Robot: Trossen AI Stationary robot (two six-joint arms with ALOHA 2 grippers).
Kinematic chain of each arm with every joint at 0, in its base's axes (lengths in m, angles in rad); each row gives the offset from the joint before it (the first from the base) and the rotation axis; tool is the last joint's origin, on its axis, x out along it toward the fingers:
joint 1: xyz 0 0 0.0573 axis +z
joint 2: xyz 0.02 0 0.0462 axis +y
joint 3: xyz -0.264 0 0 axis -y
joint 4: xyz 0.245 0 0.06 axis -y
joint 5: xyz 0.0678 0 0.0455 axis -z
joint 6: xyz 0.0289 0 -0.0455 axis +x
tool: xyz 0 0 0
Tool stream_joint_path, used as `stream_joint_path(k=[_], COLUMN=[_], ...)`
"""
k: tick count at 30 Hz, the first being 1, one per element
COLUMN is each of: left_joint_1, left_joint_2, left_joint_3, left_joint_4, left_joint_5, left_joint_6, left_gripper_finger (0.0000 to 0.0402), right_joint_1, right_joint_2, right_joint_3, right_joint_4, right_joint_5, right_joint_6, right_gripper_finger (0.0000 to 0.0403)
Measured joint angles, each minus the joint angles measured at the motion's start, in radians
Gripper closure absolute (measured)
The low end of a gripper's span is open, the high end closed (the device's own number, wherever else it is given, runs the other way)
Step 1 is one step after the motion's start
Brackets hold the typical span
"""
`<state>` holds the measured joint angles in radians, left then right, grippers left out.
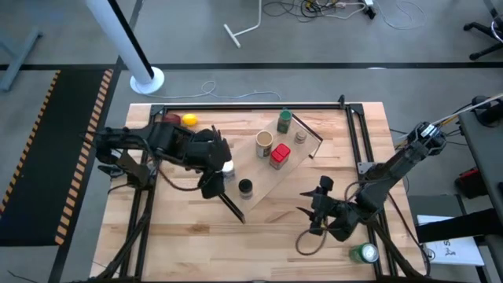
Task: Shelf spices
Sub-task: Return to Home Position
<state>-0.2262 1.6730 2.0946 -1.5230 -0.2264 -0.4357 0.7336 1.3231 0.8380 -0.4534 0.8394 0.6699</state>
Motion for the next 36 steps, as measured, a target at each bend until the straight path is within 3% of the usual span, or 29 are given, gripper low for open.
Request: stream_joint_path(k=[5, 14, 21, 25, 32, 36], left_joint_1=[-0.037, -0.171, -0.296, -0.341, -0.35, -0.348], left_joint_2=[0.0, -0.019, -0.072, -0.155, -0.373, -0.514], left_joint_3=[0.066, 0.093, 0.047, -0.084, -0.488, -0.731], left_joint_4=[0.03, 0.118, 0.234, 0.356, 0.757, 0.941], left_joint_5=[0.0, -0.031, -0.08, -0.05, 0.281, 0.298], left_joint_6=[0.019, 0.252, 0.346, 0.363, 0.428, 0.429], left_gripper_finger=[0.0177, 0.0189, 0.0186, 0.0179, 0.017, 0.0168], right_joint_1=[0.083, 0.236, 0.287, 0.324, 0.39, 0.422], right_joint_2=[-0.097, -0.224, -0.365, -0.472, -0.639, -0.717], right_joint_3=[0.003, -0.03, -0.17, -0.278, -0.424, -0.479], right_joint_4=[-0.043, -0.059, -0.119, -0.112, -0.009, 0.02], right_joint_5=[0.079, 0.24, 0.287, 0.281, 0.277, 0.251], right_joint_6=[0.016, -0.213, -0.123, -0.028, 0.004, 0.004], right_gripper_finger=[0.0203, 0.0203, 0.0203, 0.0203, 0.0204, 0.0204])
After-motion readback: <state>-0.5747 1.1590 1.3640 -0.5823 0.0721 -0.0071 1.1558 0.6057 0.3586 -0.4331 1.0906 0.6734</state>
